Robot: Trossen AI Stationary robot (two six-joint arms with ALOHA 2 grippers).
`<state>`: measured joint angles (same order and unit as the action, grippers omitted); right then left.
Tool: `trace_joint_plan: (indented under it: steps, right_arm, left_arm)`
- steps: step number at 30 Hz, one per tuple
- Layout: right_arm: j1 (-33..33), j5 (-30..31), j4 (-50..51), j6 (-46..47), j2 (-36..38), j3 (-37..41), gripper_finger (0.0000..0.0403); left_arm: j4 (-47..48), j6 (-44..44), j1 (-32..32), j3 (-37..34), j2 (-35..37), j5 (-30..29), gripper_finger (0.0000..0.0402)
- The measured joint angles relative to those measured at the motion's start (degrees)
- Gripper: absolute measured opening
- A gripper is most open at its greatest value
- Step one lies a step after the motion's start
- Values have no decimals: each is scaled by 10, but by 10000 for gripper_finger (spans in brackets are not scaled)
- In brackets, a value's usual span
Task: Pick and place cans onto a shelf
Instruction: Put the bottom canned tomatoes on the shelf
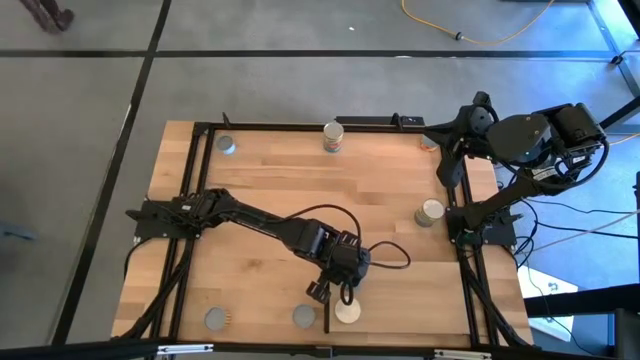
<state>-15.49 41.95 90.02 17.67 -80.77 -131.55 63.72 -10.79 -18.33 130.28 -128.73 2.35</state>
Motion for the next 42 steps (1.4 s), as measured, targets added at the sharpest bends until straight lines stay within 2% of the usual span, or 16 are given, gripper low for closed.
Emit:
trace_joint_plan:
  steps: [9, 20, 31, 36, 42]
  right_arm:
    - [0, 0, 0, -1, 0, 0, 35]
    - [0, 0, 0, -2, 0, 0, 35]
    - [0, -1, 0, -10, 0, 0, 35]
    - [0, -64, 0, -58, 0, 0, 35]
    - [0, -132, 0, -75, -2, 0, 35]
  left_arm:
    - [0, 1, -2, 0, 0, -12, 1]
    - [-4, 14, -8, 0, 1, -12, 39]
    - [-5, 15, -18, 0, 2, -56, 41]
    - [7, 17, -17, -1, 19, -69, 41]
    - [14, 17, -17, -1, 61, -146, 41]
